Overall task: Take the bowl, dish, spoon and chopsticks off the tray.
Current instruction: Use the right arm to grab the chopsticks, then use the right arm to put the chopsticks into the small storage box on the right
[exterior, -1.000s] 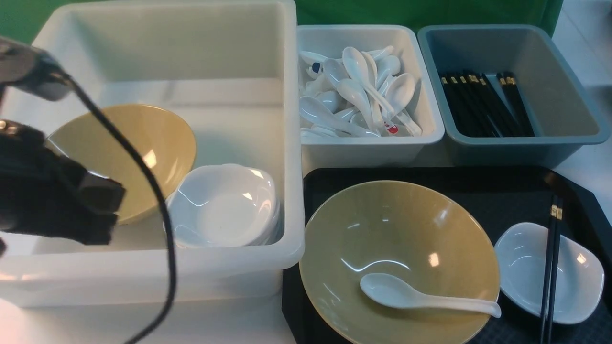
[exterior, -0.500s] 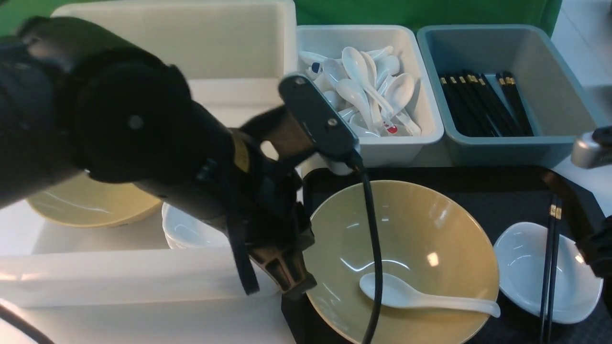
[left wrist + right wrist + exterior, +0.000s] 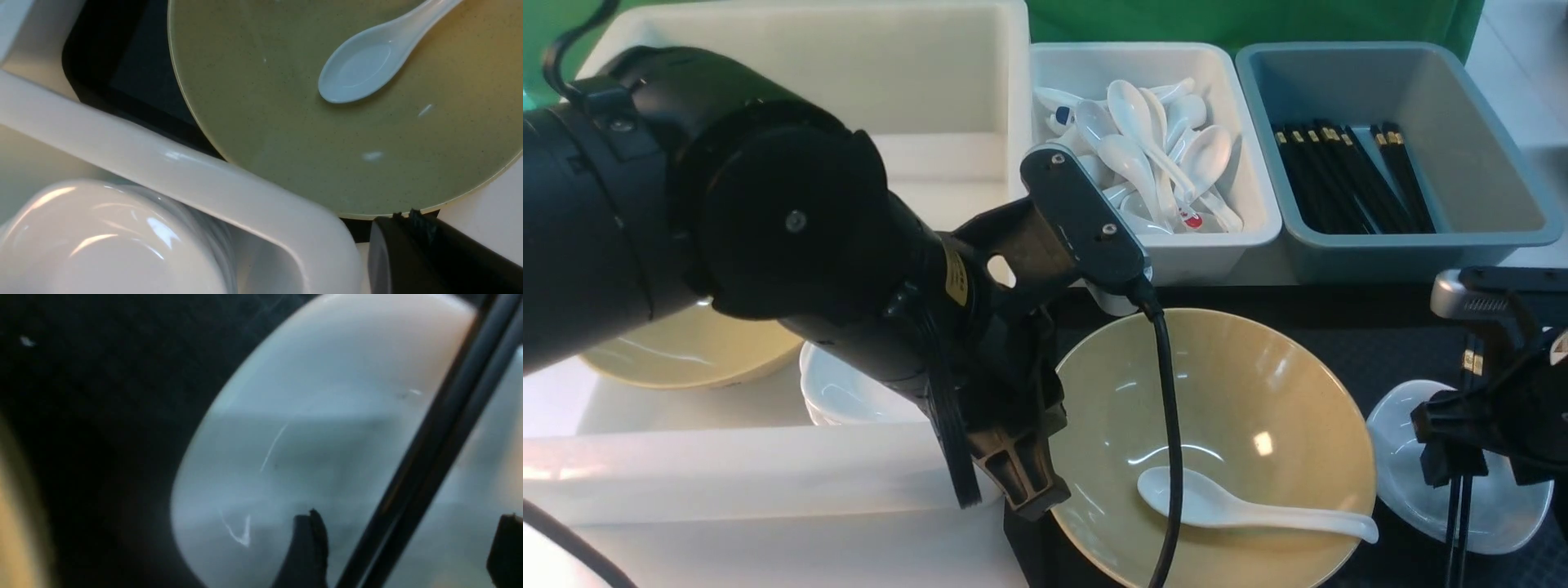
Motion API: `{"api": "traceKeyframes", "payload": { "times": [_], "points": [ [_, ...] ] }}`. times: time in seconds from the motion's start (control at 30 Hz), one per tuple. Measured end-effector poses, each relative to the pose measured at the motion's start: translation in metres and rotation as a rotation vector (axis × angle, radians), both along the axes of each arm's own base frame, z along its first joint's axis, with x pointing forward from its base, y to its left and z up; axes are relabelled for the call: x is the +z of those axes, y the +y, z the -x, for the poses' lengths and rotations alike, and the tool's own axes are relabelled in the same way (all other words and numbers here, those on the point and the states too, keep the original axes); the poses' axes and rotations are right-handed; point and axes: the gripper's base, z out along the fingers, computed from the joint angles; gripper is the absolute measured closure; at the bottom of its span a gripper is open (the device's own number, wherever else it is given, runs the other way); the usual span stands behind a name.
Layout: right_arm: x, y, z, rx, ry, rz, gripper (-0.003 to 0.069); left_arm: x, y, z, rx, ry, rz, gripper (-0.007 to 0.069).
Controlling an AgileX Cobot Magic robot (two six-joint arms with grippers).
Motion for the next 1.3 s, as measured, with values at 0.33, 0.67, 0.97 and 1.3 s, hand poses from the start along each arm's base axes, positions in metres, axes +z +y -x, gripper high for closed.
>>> {"api": "traceKeyframes", "payload": {
  "times": [0.33, 0.67, 0.97, 1.3],
  "points": [
    [-0.007, 0.001, -0.006, 0.0, 0.007, 0.001, 0.0352, -0.001, 0.001, 0.001, -0.005, 0.006, -0.012, 0.0636],
    [0.015, 0.001, -0.011, 0.036, 0.024, 0.009, 0.0512, -0.002, 0.002, 0.002, -0.011, 0.022, -0.03, 0.0636],
    [0.126, 0.002, -0.02, 0.164, -0.294, 0.022, 0.0512, -0.001, 0.002, 0.002, 0.029, 0.032, -0.012, 0.0636],
    [0.168, 0.0, -0.139, 0.121, -0.528, 0.032, 0.0512, 0.056, -0.028, -0.053, 0.139, -0.162, 0.171, 0.0636]
  ]
}}
